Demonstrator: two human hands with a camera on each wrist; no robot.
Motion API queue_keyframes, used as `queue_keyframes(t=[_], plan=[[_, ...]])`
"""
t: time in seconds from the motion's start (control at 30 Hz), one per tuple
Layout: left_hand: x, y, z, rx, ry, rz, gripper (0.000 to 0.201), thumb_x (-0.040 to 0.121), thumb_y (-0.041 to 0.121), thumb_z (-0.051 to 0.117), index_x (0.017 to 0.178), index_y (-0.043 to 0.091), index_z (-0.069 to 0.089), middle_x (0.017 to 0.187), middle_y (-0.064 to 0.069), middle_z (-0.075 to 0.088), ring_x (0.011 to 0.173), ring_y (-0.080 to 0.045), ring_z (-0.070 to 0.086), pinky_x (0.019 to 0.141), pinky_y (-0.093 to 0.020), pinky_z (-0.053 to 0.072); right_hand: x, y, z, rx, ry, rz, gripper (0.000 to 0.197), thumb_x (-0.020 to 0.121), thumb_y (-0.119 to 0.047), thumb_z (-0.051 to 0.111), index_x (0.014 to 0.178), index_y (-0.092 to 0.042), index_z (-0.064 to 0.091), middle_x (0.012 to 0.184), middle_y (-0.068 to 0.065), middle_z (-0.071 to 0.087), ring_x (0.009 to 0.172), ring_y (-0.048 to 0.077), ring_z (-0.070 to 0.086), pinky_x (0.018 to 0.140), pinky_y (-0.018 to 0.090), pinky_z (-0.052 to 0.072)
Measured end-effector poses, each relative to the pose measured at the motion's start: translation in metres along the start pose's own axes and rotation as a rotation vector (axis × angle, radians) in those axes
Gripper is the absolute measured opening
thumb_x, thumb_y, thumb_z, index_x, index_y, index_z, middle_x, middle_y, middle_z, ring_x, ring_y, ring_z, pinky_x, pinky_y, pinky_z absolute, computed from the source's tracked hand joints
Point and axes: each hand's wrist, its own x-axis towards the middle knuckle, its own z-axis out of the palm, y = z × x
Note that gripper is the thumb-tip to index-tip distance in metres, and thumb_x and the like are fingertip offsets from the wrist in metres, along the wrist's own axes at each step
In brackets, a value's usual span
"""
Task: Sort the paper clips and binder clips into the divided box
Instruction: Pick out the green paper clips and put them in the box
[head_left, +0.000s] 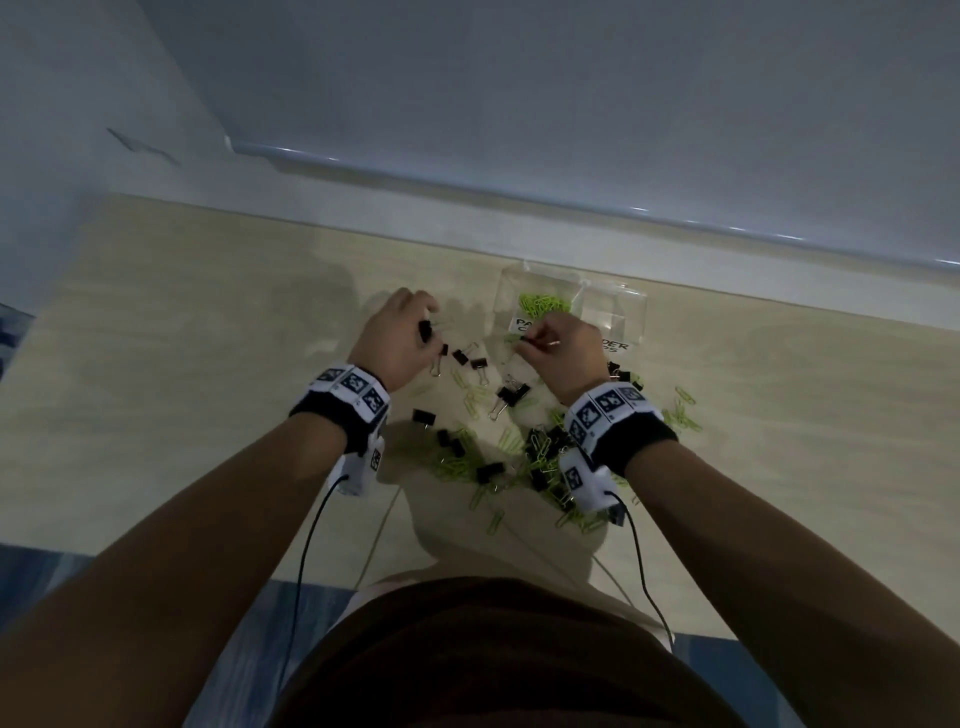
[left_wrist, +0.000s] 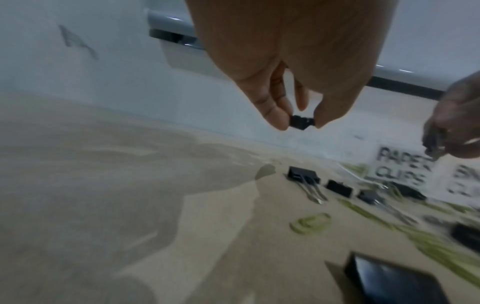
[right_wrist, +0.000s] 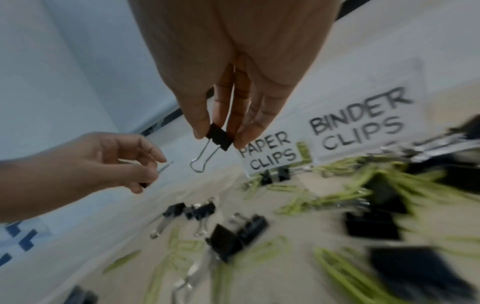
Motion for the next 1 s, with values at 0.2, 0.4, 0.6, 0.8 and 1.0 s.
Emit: queue_keyframes(t=[0.2, 0.4, 0.6, 0.8, 1.0], plan=[[0.005, -0.011, 0.001, 0.116, -0.062, -0.098, 0.031, 0.087, 0.02, 0.058, 0.115, 0.008, 0.055, 0.114, -0.014, 0.052, 0.098, -0.03, 0.054, 0.082, -0.04, 0.049, 0.013, -0.026, 0.02, -0.141, -0.116, 0.019, 0.015, 0.086, -0.024, 0.064, 0.094, -0.012, 0.062, 0.093, 0.004, 0.065, 0.085, 0.017, 0.062, 0.078, 0.031, 0.055], [-0.008, -0.004, 0.017, 0.091, -0.256, 0.075, 0.024, 0.088, 0.01, 0.056, 0.11, 0.008, 0.065, 0.112, -0.011, 0.055, 0.105, -0.028, 0.052, 0.089, -0.042, 0.047, -0.011, -0.007, 0.025, -0.443, -0.439, -0.075, 0.027, 0.08, -0.006, 0.057, 0.105, -0.016, 0.061, 0.11, 0.005, 0.054, 0.102, 0.023, 0.053, 0.086, 0.039, 0.05], [-0.043, -0.027, 0.012, 0.017, -0.216, 0.077, 0.018, 0.084, 0.013, 0.063, 0.101, 0.008, 0.066, 0.109, -0.009, 0.055, 0.097, -0.021, 0.054, 0.084, -0.027, 0.044, -0.027, 0.01, 0.023, -0.551, -0.536, -0.19, 0.02, 0.081, -0.001, 0.055, 0.097, -0.008, 0.064, 0.105, 0.007, 0.051, 0.099, 0.027, 0.05, 0.079, 0.043, 0.052], [-0.075, -0.032, 0.018, -0.006, -0.351, 0.13, 0.032, 0.081, 0.033, 0.064, 0.104, 0.011, 0.066, 0.105, -0.005, 0.055, 0.093, -0.016, 0.053, 0.083, -0.024, 0.043, -0.019, 0.005, 0.012, -0.563, -0.482, -0.196, 0.018, 0.083, -0.01, 0.055, 0.101, -0.006, 0.058, 0.108, 0.009, 0.049, 0.086, 0.028, 0.056, 0.069, 0.03, 0.043], [-0.061, -0.01, 0.015, -0.07, -0.262, 0.025, 0.014, 0.072, 0.004, 0.067, 0.084, 0.009, 0.063, 0.084, -0.001, 0.053, 0.074, -0.018, 0.055, 0.068, -0.027, 0.045, -0.009, -0.018, 0.012, -0.54, -0.321, -0.171, 0.031, 0.084, -0.013, 0.055, 0.115, -0.009, 0.053, 0.117, 0.01, 0.049, 0.101, 0.028, 0.054, 0.079, 0.037, 0.05]])
